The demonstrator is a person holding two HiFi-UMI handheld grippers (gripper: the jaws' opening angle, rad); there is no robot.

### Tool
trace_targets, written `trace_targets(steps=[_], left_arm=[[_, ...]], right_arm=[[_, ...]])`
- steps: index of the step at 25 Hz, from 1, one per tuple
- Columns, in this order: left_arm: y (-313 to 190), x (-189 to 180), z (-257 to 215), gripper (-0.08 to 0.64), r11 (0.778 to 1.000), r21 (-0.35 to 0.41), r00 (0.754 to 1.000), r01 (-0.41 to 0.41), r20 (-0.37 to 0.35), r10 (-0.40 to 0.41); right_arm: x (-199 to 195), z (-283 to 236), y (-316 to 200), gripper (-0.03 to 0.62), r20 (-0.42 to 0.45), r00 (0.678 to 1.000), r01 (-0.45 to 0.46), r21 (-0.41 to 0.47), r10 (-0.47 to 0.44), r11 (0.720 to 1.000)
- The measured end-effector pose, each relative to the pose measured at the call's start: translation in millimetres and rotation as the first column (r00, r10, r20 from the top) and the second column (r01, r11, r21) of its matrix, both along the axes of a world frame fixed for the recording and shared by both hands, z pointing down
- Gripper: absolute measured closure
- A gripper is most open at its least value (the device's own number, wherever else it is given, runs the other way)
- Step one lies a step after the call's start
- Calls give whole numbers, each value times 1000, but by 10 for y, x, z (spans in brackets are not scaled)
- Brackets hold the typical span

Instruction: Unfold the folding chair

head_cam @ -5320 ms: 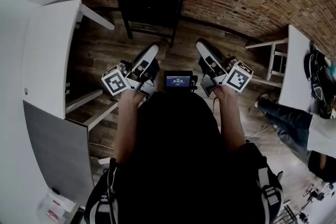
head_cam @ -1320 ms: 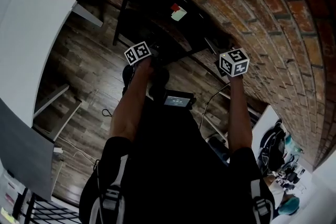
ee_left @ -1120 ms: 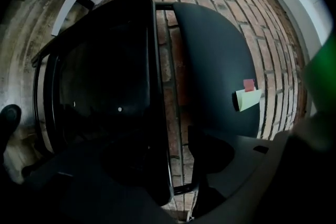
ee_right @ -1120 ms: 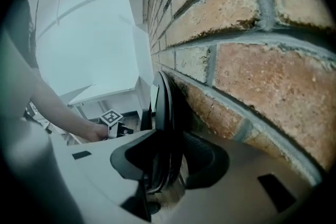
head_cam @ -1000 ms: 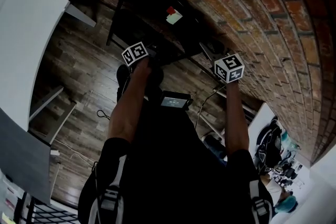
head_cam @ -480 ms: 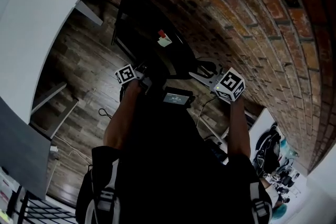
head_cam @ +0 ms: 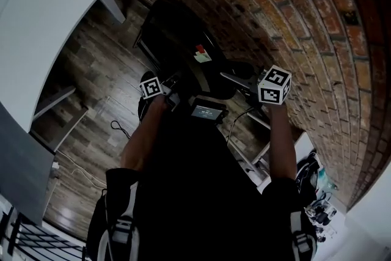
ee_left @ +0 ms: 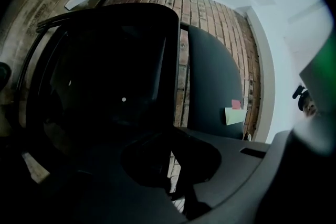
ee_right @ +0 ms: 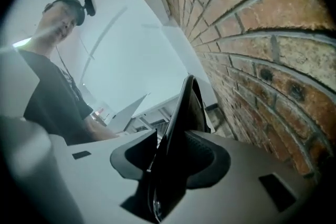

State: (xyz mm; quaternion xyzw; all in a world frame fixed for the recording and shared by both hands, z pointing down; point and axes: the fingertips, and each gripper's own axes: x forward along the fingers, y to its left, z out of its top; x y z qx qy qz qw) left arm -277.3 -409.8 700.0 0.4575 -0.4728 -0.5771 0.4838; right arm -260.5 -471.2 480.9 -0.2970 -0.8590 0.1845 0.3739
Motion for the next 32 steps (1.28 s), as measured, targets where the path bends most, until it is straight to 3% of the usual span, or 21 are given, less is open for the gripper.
trace_targets(steps=[3,5,9,13,19,22,32], left_arm=[[-17,-16,-29,526,999,-17,996,-37,77,38],[-12,-100,-60,525,1000,-31,995,-4,97,7],[3,-351,-93,496,993,-81,990,91,117,-81],[-8,-359,-100,483,991,-110,992,75,106,-63],[105,-330,-86,486,994,-84,996,68,59,-63],[165,-295,-109,486,996,-71,998,48,44,-45],[268,-162,-348,488,995,31,995,-94,48,93]], right_arm=[[-83,14,27,431,-36,999,40,5,-40,999],[-158,38,40,431,-48,998,32,-19,-33,999],[-183,73,79,453,-101,995,-35,-153,20,988],[-182,74,113,463,-134,990,-59,-147,40,987],[-156,24,222,477,-108,983,-169,-221,148,961],[-118,-5,321,479,-102,981,-182,-207,163,961],[30,-310,772,476,-21,956,-291,-213,293,933]])
